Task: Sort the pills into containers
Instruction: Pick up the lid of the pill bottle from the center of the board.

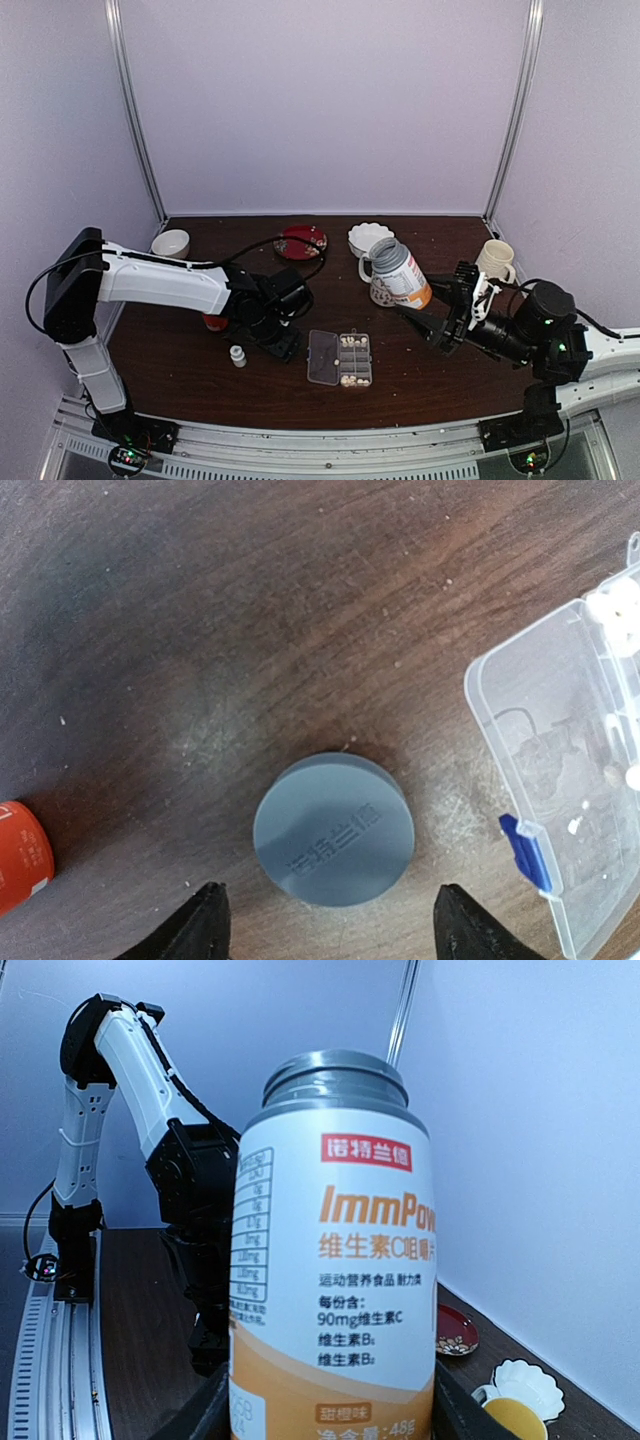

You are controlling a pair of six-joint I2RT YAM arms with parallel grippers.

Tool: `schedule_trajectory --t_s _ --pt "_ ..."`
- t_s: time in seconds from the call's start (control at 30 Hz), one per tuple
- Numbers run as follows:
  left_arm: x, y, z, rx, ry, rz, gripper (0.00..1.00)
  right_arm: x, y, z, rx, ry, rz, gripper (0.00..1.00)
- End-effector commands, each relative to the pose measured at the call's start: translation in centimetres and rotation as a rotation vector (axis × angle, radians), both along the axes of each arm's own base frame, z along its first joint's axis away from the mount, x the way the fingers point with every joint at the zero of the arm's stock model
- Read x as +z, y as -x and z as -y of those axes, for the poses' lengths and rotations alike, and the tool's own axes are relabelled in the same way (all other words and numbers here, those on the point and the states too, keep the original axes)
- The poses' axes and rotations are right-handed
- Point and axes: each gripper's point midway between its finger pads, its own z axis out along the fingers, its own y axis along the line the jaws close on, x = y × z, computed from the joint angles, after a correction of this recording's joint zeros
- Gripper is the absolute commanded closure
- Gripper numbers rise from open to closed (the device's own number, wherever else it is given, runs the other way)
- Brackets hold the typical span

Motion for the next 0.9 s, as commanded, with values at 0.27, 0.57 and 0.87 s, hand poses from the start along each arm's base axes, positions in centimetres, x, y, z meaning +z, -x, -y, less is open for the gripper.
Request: schedule_trajectory --t_s 0.27,0.57,0.87 --pt "-1.2 -1.0 0.9 -0.031 0.037 -0.082 0.19 2.4 0.0 -0.8 0.010 -0.011 0.044 1.00" --pt "-1.8 -1.2 1.3 -0.051 0.037 -0.096 0.23 2.1 -0.3 -1.6 0.014 0.002 0.038 1.00" --pt "-1.7 -1.4 1.7 -0.054 0.037 -0.096 0.34 1.6 -0.1 -2.2 0.038 0.007 0.013 1.00"
